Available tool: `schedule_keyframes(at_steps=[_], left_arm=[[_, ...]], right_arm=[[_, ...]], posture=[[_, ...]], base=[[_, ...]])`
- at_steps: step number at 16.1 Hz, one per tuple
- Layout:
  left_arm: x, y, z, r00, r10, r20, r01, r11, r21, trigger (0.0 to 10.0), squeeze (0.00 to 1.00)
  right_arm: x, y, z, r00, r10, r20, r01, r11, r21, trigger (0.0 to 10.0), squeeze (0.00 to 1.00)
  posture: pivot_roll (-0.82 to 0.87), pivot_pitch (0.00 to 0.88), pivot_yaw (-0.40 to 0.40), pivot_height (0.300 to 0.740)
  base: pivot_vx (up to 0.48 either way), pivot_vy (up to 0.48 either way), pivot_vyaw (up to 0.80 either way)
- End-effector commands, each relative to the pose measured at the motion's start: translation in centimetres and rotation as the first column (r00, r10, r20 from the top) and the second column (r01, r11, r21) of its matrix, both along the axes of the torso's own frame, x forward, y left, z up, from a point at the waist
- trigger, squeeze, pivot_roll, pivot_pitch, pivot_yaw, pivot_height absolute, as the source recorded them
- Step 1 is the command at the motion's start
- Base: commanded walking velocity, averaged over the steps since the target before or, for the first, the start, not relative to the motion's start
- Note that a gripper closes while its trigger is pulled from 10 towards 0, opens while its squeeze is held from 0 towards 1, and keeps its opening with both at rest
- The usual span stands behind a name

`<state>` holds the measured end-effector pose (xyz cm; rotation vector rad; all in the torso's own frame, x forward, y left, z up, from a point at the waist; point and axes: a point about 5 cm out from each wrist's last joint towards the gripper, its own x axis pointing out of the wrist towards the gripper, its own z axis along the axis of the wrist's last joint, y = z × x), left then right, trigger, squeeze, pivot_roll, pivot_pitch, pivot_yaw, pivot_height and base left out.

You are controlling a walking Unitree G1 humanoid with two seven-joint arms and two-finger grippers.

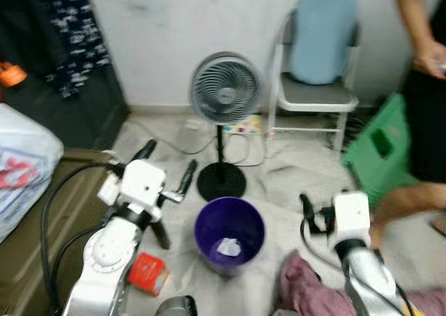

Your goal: Clean up the room

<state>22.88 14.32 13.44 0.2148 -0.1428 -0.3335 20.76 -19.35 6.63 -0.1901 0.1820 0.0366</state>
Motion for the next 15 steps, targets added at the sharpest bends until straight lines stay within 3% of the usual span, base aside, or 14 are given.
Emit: schedule_keyframes(at_steps=[1,4,6,11,12,13,14,15], left_arm=[[0.1,0.2,-0.1,1.0,0.014,0.003,-0.014,1.0,-0.006,10.0,0.0],[0.6,0.1,-0.2,1.0,0.014,0.015,-0.014,1.0,-0.003,10.0,0.0],[1.0,-0.1,0.3,0.999,-0.02,0.043,0.022,0.999,-0.04,10.0,0.0],[0.9,-0.3,-0.1,0.999,0.024,0.039,-0.023,1.0,-0.021,10.0,0.0],[0.9,-0.2,-0.3,0.998,0.037,0.042,-0.036,0.999,-0.017,10.0,0.0],[0.9,0.1,-0.4,0.998,0.055,0.044,-0.054,0.998,-0.014,10.0,0.0],[1.0,0.3,-0.6,0.996,0.087,0.034,-0.087,0.996,-0.008,10.0,0.0],[1.1,0.3,-0.7,0.994,0.101,0.029,-0.101,0.995,-0.011,10.0,0.0]], right_arm=[[0.5,0.5,1.4,0.997,0.031,0.065,-0.031,1.0,-0.006,10.0,1.0],[1.8,0.7,2.1,0.994,0.034,0.102,-0.033,0.999,-0.006,10.0,1.0],[3.8,1.3,3.3,0.988,0.052,0.144,-0.052,0.999,-0.004,10.0,1.0],[5.3,2.1,4.2,0.982,0.077,0.173,-0.078,0.997,-0.002,10.0,1.0],[5.5,2.3,4.3,0.981,0.082,0.175,-0.085,0.996,0.006,10.0,0.72],[5.6,2.5,4.5,0.979,0.095,0.18,-0.095,0.995,-0.008,10.0,0.23],[5.7,2.8,4.7,0.977,0.105,0.186,-0.103,0.994,-0.02,10.0,0.0],[5.8,3.0,4.8,0.975,0.113,0.19,-0.109,0.994,-0.027,10.0,0.0]], posture=[[-0.04,0.0,0.06,0.74],[-0.05,0.0,0.058,0.74],[-0.05,0.0,0.055,0.74],[-0.04,0.0,0.049,0.74],[-0.04,0.0,0.047,0.74],[-0.04,0.0,0.044,0.74],[-0.04,0.0,0.042,0.74],[-0.04,0.0,0.042,0.74]], base=[[0.0,0.0,0.0],[0.0,0.0,0.0],[0.0,0.0,0.0],[0.058,0.0,0.0],[0.0,0.0,0.0],[0.0,0.0,0.0],[0.0,0.0,0.0],[0.0,0.0,0.0]])
